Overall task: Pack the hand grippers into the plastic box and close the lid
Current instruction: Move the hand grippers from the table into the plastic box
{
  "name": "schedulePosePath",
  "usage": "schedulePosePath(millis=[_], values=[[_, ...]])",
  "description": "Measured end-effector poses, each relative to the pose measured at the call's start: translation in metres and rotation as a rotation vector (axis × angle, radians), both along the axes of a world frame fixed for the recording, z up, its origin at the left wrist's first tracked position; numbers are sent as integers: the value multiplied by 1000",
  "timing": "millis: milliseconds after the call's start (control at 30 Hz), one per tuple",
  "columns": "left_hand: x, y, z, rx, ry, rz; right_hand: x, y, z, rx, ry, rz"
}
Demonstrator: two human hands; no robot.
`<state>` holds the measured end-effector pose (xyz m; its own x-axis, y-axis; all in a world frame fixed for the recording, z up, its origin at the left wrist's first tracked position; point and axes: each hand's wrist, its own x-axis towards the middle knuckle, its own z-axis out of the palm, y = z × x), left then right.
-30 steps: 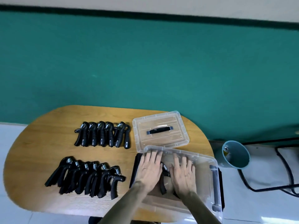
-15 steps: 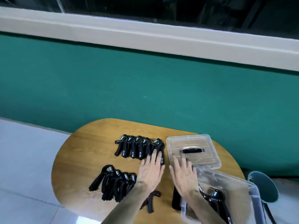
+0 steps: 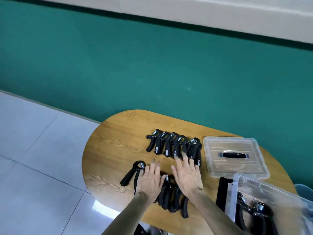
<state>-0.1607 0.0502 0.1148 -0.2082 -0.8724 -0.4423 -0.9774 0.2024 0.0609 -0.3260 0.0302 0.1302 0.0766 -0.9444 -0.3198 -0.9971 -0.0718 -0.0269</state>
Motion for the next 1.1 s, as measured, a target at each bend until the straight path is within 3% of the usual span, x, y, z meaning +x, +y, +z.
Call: schedulePosePath(millis=[700, 933, 1100], values=[[80, -12, -162, 117, -10, 217, 72, -98, -159, -45, -113, 157], [73, -7, -178, 64, 87, 345, 96, -122, -185, -111, -82, 164], [78, -13, -175, 57, 109, 327, 112, -138, -188, -116, -75, 133]])
